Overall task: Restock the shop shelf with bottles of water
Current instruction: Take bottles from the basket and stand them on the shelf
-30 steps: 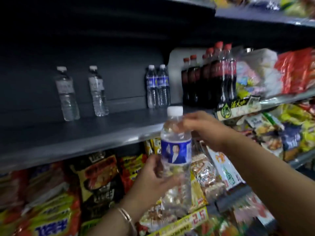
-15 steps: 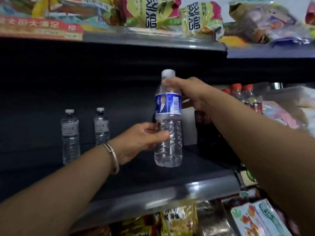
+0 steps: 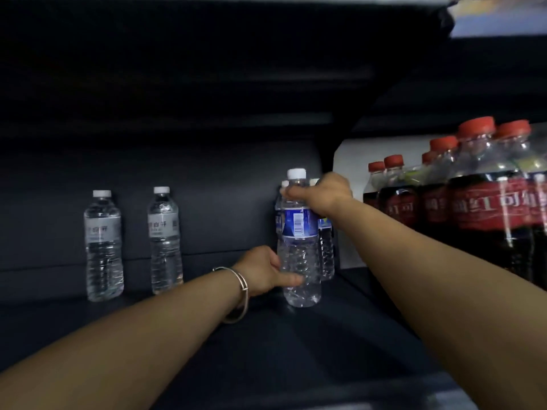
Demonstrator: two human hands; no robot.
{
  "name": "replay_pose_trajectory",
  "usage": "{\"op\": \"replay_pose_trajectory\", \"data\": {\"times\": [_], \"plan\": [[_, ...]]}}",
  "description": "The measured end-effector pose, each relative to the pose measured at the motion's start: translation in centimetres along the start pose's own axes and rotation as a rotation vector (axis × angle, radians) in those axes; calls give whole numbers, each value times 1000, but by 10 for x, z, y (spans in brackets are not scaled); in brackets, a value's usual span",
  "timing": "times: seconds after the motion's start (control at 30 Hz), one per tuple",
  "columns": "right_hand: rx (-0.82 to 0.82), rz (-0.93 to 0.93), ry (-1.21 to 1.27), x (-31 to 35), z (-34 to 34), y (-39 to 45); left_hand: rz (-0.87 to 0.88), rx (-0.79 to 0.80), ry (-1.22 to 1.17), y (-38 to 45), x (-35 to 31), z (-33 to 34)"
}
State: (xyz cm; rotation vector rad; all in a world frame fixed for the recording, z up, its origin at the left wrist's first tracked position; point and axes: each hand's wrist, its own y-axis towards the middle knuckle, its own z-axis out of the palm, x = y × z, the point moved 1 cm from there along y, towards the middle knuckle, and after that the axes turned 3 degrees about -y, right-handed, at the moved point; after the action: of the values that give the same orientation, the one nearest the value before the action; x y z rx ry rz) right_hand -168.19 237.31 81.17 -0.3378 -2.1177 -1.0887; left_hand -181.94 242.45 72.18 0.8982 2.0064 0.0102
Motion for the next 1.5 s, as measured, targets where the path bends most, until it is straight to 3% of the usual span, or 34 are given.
{"op": "replay_pose_trajectory", "data": {"times": [0.23, 0.5, 0.77, 0.9, 1.17, 1.5], "plan": [[155, 19, 78, -11, 12, 12, -13, -75, 103, 18, 0, 10], [614, 70, 158, -21, -10, 3, -12, 28, -14, 28, 15, 2], [510, 63, 196, -25, 4, 7, -14, 158, -154, 31, 13, 3], [495, 40, 200, -24, 11, 5, 29, 78, -158, 35, 17, 12], [686, 109, 103, -30, 11, 2, -1, 36, -178, 45, 25, 7], [596, 149, 73, -34, 35, 11, -29, -20, -147, 53, 29, 4]]}}
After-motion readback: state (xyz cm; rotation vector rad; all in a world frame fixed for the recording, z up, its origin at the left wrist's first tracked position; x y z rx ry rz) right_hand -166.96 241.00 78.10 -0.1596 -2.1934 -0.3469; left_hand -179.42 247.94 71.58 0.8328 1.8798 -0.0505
